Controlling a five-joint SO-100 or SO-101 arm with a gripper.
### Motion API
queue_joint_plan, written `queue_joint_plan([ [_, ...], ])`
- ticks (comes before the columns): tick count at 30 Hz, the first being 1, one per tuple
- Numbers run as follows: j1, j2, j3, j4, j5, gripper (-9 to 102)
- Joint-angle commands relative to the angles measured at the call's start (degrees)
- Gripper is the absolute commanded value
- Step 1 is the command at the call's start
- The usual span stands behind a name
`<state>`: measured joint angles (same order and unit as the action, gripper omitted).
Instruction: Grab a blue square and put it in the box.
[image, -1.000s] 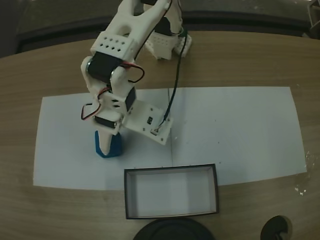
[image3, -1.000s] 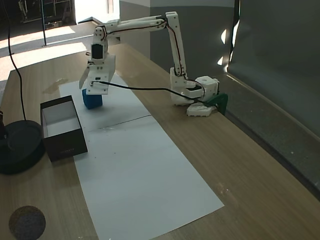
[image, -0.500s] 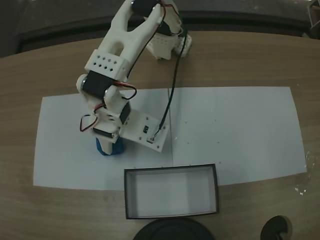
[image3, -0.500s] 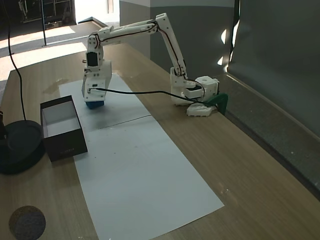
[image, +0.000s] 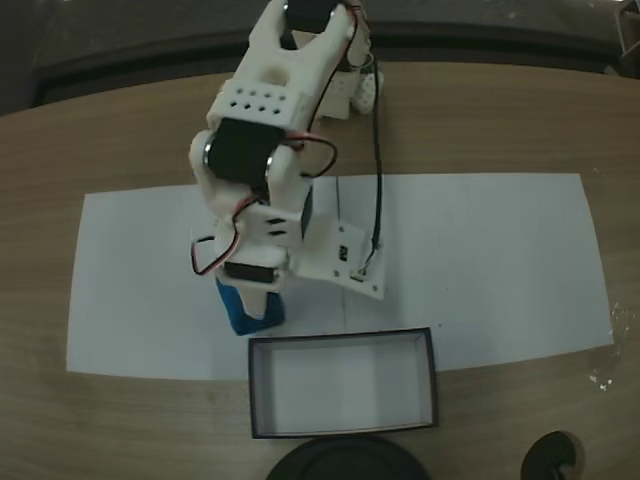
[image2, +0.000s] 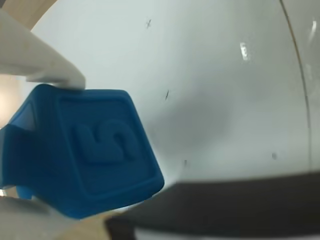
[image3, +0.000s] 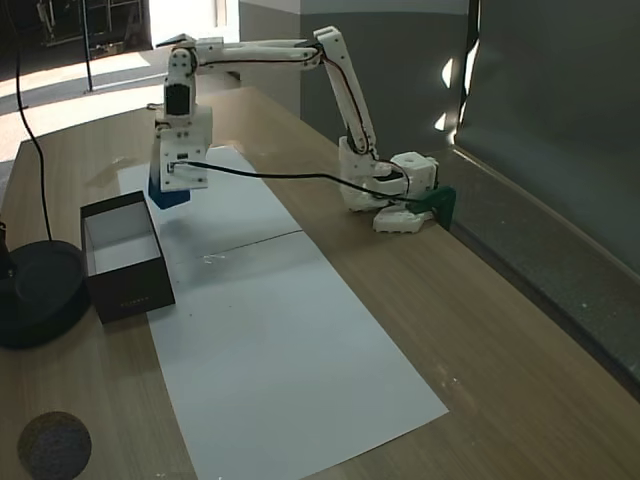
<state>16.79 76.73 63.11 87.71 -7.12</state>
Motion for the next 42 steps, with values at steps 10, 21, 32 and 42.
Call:
queue_joint_plan([
  [10, -21.6, 12.1, -26.7, 3.8, 0.4, 11],
  [21, -17.9, -10.9, -27.3, -1.9, 3.7, 11],
  [32, -15.5, -19.9, -27.3, -2.3, 4.1, 27],
  [42, -16.9, -5.7, -27.4, 1.8, 4.1, 23],
])
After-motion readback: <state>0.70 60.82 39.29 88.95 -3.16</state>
